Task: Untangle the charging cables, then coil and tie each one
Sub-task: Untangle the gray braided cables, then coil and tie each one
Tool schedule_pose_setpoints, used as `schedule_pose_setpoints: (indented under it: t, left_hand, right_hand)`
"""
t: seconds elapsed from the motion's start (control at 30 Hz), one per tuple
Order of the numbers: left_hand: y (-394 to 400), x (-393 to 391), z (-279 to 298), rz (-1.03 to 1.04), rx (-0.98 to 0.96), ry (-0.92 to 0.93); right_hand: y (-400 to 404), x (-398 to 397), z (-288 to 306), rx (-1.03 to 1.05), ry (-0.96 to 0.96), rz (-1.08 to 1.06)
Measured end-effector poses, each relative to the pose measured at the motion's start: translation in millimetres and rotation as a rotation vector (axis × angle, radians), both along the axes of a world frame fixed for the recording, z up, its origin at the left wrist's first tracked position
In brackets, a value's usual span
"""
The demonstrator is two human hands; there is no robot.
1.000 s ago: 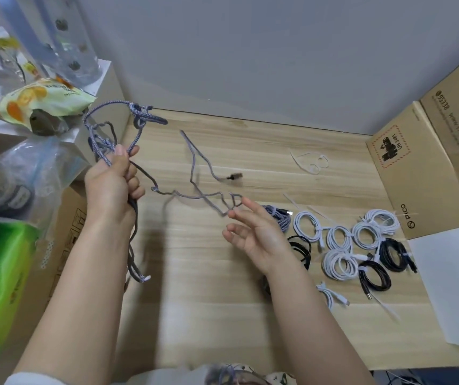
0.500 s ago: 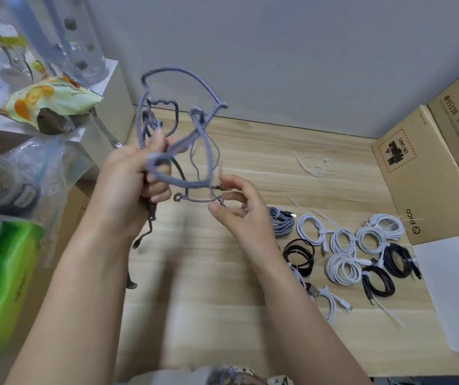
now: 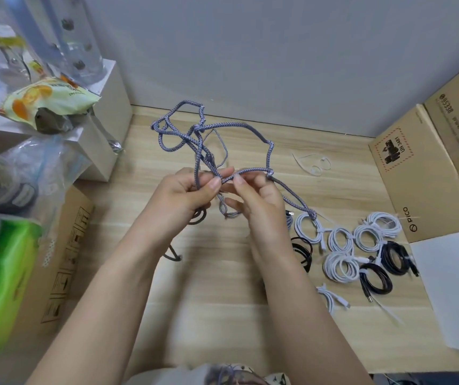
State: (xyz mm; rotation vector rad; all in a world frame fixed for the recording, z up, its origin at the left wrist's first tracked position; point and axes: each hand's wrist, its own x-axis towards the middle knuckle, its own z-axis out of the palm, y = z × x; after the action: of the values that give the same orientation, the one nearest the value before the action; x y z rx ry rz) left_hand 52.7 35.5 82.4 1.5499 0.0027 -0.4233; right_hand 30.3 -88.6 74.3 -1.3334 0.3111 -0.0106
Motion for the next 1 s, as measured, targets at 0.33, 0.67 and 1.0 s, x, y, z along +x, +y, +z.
schedule_pose_setpoints:
  t: [0.33, 0.67, 1.0]
  left_hand:
    - [5, 7, 2, 0.117, 0.0, -0.029]
    - [33, 19, 7, 0.235, 0.385, -0.288]
    - [36, 33, 10, 0.25, 0.79, -0.656]
  right_hand:
    - [-10, -6, -1, 0.242, 0.039, -0.177]
    - [-30, -9, -10, 0.053, 0.035, -0.291]
    - [-38, -10, -15, -0.095, 0.129, -0.163]
